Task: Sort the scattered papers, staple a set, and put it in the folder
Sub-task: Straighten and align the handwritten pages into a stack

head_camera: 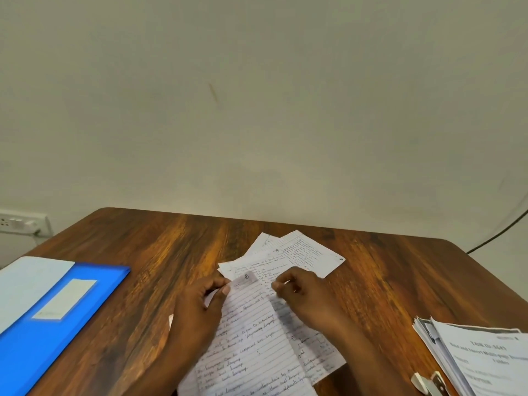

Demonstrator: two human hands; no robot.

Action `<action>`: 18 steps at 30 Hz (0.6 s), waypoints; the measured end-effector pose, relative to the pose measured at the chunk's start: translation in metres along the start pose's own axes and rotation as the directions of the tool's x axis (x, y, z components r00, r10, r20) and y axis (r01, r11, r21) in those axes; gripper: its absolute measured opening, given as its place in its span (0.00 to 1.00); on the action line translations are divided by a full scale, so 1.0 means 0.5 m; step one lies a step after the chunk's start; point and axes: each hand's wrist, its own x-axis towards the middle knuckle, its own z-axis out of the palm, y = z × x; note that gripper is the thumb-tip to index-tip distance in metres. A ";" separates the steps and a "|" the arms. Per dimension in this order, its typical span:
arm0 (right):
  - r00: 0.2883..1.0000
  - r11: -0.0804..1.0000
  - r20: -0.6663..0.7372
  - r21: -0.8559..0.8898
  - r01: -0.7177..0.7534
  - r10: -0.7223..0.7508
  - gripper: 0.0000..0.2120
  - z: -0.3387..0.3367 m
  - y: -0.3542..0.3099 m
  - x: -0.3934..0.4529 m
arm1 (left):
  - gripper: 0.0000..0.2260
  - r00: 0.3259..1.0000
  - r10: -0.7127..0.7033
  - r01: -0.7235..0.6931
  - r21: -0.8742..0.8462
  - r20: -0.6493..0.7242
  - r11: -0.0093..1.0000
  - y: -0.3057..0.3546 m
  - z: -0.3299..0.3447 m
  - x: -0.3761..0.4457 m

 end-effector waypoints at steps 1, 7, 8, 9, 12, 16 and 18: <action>0.998 0.983 -0.052 -0.181 0.035 -0.045 0.18 -0.002 0.011 0.001 | 0.08 1.000 -0.001 0.001 -0.010 -0.001 1.000 0.001 0.000 0.000; 0.970 0.811 0.243 -0.571 0.128 0.017 0.33 0.019 0.006 -0.025 | 0.08 0.999 -0.006 0.009 -0.054 0.050 0.999 -0.023 -0.023 0.018; 0.969 0.786 0.247 -0.604 0.135 0.024 0.30 0.020 -0.006 -0.030 | 0.08 0.998 -0.007 0.010 -0.038 0.059 0.999 -0.027 -0.026 0.021; 0.968 0.769 0.249 -0.624 0.138 0.029 0.26 0.020 -0.018 -0.033 | 0.08 0.998 -0.006 0.007 -0.014 0.065 1.000 -0.032 -0.030 0.024; 0.959 0.754 0.282 -0.635 0.169 0.023 0.20 0.011 -0.042 -0.040 | 0.08 0.997 -0.017 0.017 0.001 0.070 1.000 -0.039 -0.038 0.030; 0.976 0.865 0.215 -0.486 0.122 -0.017 0.27 -0.010 -0.042 -0.032 | 0.08 0.997 -0.003 0.004 -0.011 0.071 1.000 -0.038 -0.043 0.029; 0.996 0.890 0.091 -0.453 0.048 -0.007 0.33 -0.011 -0.026 -0.025 | 0.08 0.997 0.011 -0.012 0.009 0.080 1.000 -0.040 -0.040 0.027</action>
